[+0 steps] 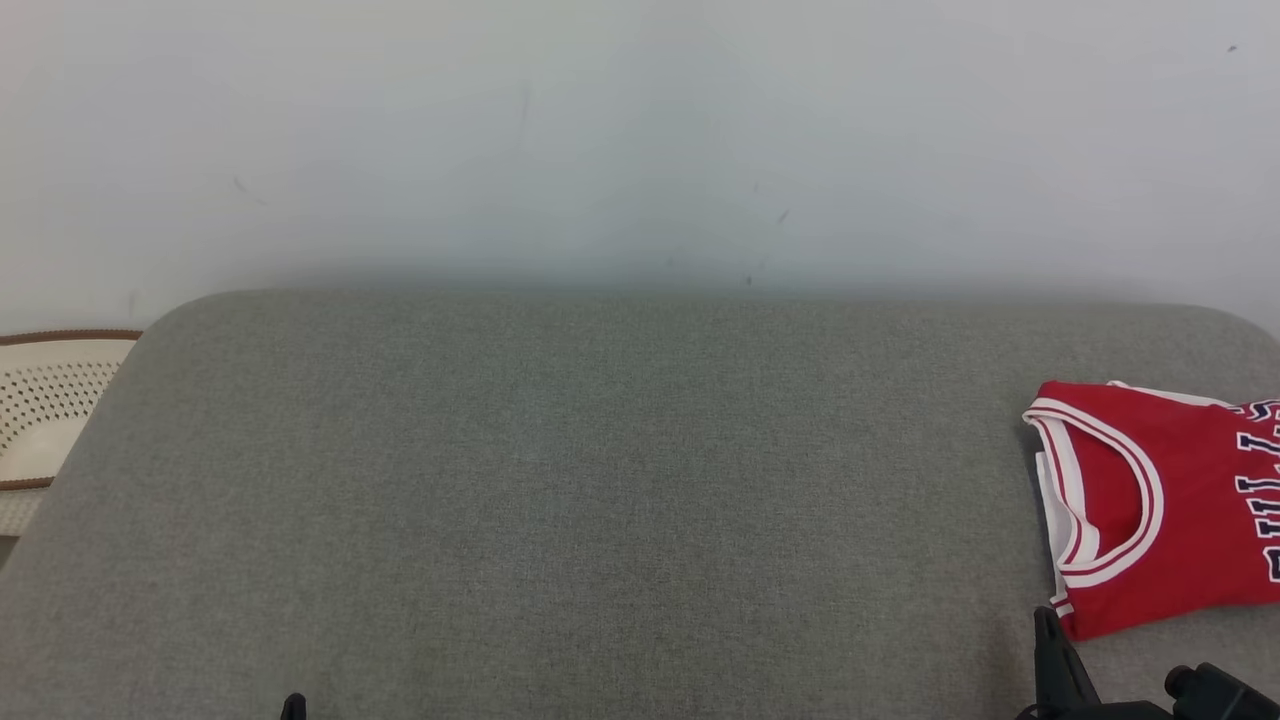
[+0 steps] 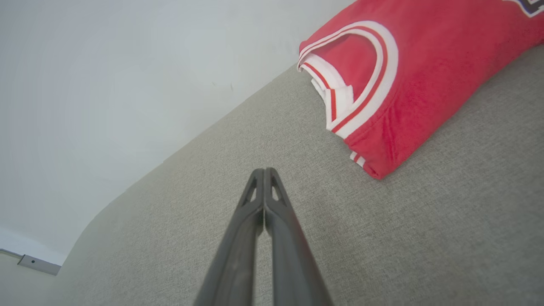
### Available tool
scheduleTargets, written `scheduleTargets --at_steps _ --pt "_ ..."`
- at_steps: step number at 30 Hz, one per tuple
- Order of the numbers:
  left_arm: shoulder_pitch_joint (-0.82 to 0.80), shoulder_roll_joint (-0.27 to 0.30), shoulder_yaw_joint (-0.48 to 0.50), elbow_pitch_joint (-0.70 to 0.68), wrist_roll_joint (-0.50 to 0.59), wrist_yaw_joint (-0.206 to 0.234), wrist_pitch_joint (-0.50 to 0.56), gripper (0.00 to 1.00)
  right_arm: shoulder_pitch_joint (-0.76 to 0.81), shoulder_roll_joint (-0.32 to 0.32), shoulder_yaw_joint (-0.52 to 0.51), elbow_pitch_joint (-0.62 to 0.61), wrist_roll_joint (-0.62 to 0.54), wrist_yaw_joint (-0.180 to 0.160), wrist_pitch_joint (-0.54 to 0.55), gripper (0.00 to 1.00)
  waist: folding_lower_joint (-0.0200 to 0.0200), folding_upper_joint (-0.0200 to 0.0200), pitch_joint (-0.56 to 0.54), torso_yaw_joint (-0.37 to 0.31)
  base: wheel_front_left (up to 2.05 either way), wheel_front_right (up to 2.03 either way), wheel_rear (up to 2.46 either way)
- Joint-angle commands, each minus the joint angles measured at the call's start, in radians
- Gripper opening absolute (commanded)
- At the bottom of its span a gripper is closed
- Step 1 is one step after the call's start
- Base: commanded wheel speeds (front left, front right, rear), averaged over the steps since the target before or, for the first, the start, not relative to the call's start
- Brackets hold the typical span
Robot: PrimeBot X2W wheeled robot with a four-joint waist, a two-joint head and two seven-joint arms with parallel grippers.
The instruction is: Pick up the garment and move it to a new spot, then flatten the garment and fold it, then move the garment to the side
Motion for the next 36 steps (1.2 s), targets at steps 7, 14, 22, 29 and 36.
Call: scheduleTargets --at_steps 7,14,22,29,36 --pt "-0.042 0.004 0.011 -0.015 -0.125 -0.013 0.029 0.00 -0.036 0.004 -0.024 -0.019 0.128 0.000 0.028 0.00 0.0000 0.0000 0.006 -0.001 0.00 0.00 0.00" --pt "-0.052 0.005 0.016 -0.014 -0.220 -0.018 0.053 0.00 -0.043 0.009 -0.040 -0.023 0.227 0.000 0.053 0.00 0.0000 0.0000 0.011 -0.002 0.00 0.00 0.00" --pt "-0.062 0.005 0.020 -0.013 -0.311 -0.024 0.075 0.00 -0.052 0.013 -0.056 -0.026 0.320 0.000 0.075 0.00 0.0000 0.0000 0.016 -0.003 0.00 0.00 0.00" --pt "-0.069 0.005 0.024 -0.012 -0.394 -0.028 0.096 0.00 -0.056 0.016 -0.071 -0.028 0.405 0.000 0.096 0.00 0.0000 0.0000 0.021 -0.005 0.00 0.00 0.00" --pt "-0.079 0.005 0.028 -0.011 -0.473 -0.034 0.115 0.00 -0.064 0.020 -0.084 -0.030 0.487 0.000 0.115 0.00 0.0000 0.0000 0.027 -0.006 0.00 0.00 0.00"
